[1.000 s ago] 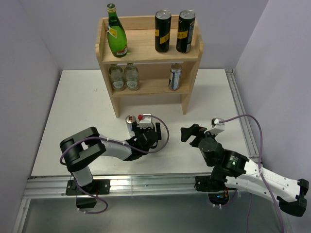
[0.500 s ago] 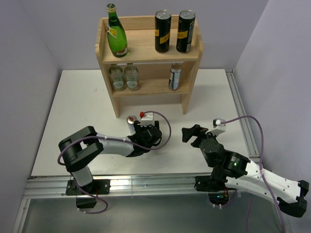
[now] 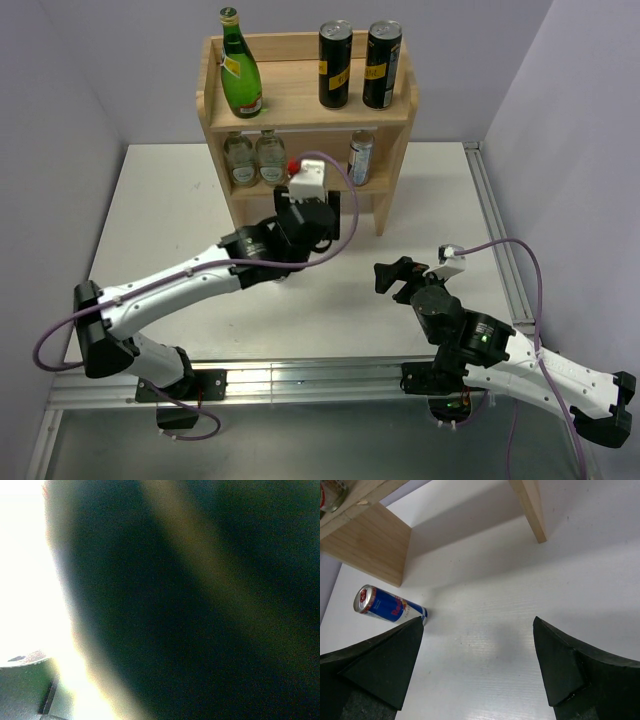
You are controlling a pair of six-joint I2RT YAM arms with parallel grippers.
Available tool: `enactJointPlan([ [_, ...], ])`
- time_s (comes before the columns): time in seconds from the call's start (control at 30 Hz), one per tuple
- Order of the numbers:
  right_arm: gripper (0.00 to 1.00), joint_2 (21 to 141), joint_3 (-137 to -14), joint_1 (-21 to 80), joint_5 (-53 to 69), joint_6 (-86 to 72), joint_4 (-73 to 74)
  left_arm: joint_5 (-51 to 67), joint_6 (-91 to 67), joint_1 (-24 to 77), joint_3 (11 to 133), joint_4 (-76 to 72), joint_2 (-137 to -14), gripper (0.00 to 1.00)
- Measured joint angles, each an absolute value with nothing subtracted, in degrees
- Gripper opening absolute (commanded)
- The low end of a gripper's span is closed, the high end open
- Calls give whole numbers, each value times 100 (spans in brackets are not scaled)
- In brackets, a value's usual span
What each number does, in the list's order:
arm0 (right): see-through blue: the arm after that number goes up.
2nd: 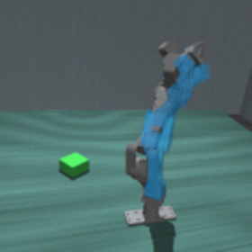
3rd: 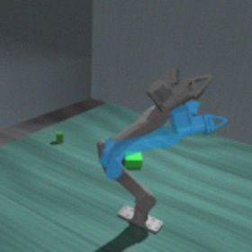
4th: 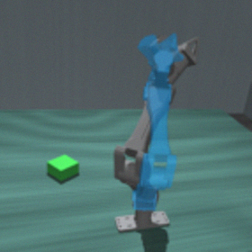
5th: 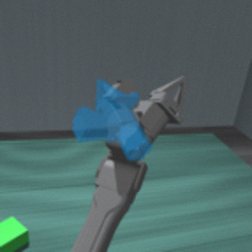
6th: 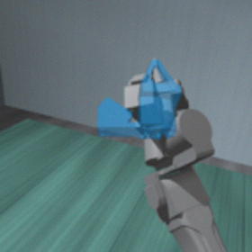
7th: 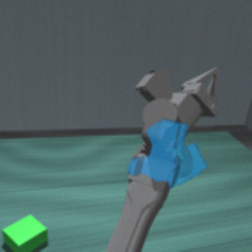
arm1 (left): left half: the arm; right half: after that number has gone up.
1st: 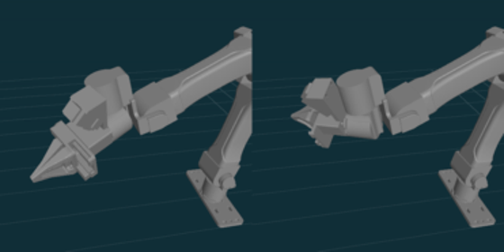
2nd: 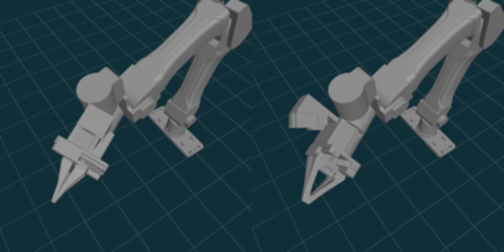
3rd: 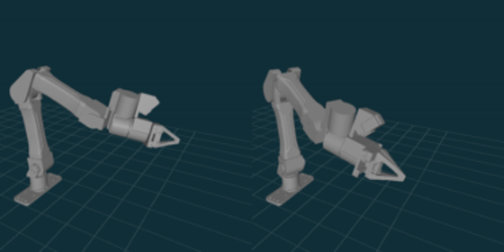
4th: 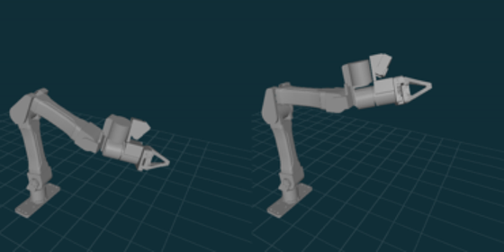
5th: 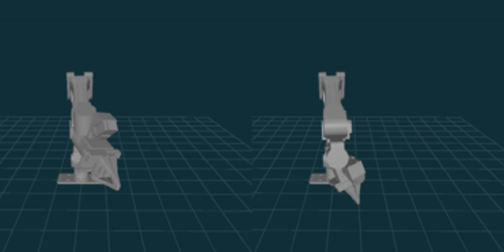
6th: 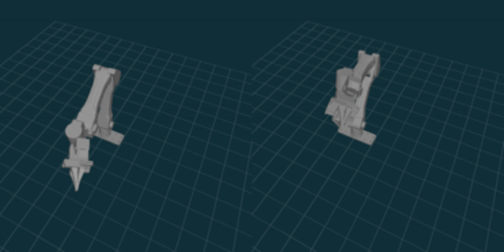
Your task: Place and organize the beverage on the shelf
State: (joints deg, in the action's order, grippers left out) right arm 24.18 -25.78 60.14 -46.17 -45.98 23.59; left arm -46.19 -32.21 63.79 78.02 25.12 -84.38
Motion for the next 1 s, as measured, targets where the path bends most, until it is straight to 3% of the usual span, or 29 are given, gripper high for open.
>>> enactJointPlan([
  [0.53,97,2434,-2578,6014,-4606,-4598,2320,-4838,-1079,5806,12311,3284,-9002,0],
  [1.0,97,2456,-2534,6014,-4611,-4584,2270,-4786,-349,5210,12199,2746,-9522,0],
])
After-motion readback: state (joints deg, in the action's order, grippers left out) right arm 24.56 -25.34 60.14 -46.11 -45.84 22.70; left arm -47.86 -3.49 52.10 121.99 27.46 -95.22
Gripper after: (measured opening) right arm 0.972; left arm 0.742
